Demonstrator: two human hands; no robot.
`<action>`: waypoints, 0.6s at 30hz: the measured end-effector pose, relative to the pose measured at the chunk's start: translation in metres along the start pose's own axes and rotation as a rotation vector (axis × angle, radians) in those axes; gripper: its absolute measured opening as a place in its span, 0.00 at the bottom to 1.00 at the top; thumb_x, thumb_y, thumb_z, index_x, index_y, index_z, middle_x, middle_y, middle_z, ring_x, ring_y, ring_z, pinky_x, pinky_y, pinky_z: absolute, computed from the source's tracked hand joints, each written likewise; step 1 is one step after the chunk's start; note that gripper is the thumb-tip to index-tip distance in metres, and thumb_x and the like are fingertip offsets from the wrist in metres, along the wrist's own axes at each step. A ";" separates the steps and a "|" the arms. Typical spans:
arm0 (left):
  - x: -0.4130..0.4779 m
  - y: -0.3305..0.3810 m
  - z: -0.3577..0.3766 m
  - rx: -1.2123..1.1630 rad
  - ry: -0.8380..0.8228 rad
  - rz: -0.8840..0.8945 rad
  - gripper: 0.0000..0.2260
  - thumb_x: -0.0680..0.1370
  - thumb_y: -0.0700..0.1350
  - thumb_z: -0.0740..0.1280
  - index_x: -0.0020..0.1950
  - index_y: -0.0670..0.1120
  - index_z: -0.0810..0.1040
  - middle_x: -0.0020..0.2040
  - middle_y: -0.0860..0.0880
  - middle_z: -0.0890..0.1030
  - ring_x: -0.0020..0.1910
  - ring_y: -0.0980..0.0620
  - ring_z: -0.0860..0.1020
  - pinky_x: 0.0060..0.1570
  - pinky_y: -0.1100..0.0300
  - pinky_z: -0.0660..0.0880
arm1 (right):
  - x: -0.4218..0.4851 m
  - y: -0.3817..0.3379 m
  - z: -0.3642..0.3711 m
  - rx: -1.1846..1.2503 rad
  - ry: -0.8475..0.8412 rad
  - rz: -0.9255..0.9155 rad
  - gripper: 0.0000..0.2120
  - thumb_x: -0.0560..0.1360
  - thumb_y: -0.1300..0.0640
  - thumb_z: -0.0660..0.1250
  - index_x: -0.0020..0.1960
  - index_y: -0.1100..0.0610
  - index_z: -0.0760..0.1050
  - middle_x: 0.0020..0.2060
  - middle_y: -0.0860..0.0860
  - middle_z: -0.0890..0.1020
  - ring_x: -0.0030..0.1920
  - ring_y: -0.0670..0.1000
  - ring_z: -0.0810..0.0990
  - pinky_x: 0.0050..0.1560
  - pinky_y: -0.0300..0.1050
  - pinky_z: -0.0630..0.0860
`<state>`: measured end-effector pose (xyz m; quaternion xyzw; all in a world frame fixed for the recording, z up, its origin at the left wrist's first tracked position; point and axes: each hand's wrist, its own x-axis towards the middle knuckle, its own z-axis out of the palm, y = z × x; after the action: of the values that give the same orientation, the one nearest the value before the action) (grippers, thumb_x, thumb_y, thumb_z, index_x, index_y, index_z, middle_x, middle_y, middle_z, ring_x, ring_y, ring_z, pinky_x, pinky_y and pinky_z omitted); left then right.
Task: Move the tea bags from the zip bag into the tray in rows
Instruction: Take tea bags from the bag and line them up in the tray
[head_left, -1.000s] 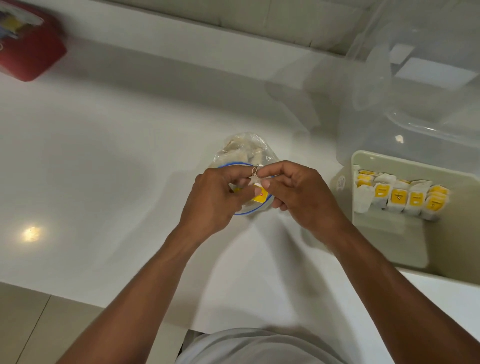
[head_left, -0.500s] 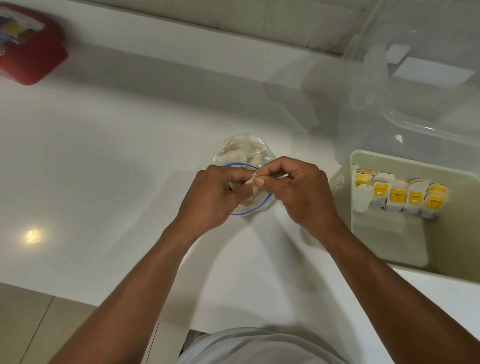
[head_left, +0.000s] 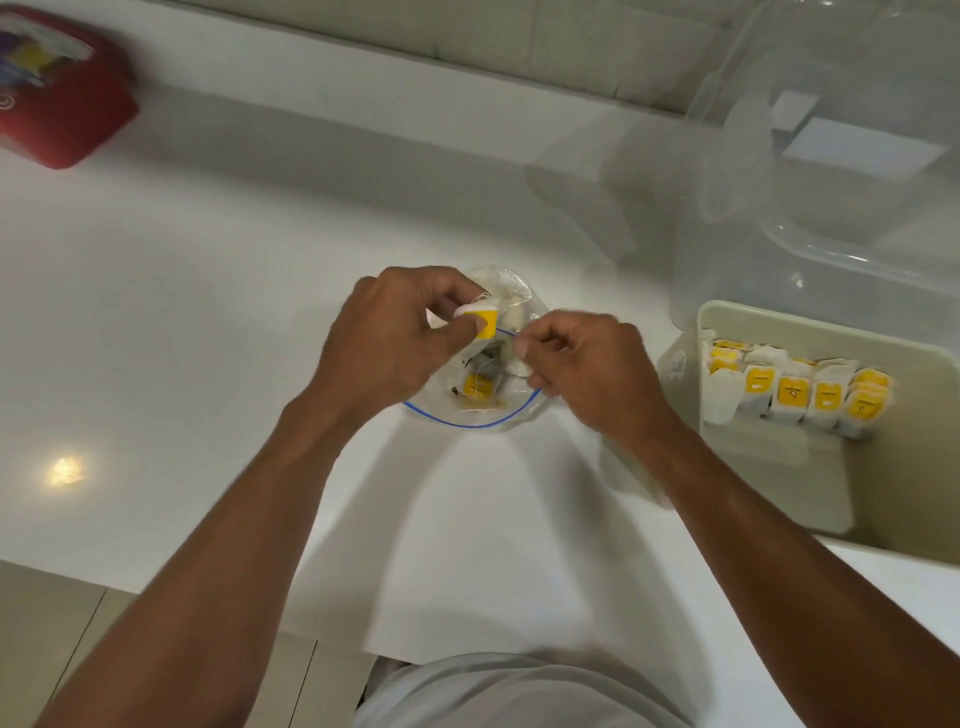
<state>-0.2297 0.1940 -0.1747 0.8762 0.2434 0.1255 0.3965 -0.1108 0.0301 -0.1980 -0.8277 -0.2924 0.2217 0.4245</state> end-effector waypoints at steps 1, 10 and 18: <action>0.001 0.001 -0.003 -0.001 0.012 0.012 0.04 0.75 0.52 0.72 0.48 0.58 0.83 0.40 0.60 0.82 0.32 0.62 0.76 0.41 0.56 0.76 | -0.001 0.003 0.004 -0.175 -0.048 -0.062 0.04 0.75 0.53 0.69 0.45 0.48 0.84 0.35 0.44 0.84 0.37 0.46 0.84 0.46 0.46 0.80; 0.002 -0.007 -0.004 -0.004 0.029 0.004 0.06 0.74 0.57 0.69 0.47 0.58 0.82 0.40 0.60 0.82 0.32 0.60 0.76 0.40 0.58 0.75 | 0.007 0.000 0.036 -0.886 -0.177 -0.246 0.13 0.78 0.49 0.60 0.60 0.39 0.77 0.48 0.46 0.83 0.50 0.54 0.81 0.40 0.42 0.64; -0.003 -0.013 0.002 -0.005 0.021 -0.039 0.03 0.76 0.56 0.71 0.46 0.60 0.82 0.40 0.61 0.82 0.30 0.58 0.75 0.38 0.54 0.77 | 0.013 0.005 0.048 -0.895 -0.191 -0.192 0.13 0.75 0.40 0.64 0.53 0.46 0.79 0.46 0.46 0.83 0.48 0.53 0.82 0.40 0.41 0.63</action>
<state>-0.2355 0.1987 -0.1853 0.8688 0.2645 0.1275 0.3986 -0.1296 0.0638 -0.2294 -0.8747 -0.4721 0.1088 0.0156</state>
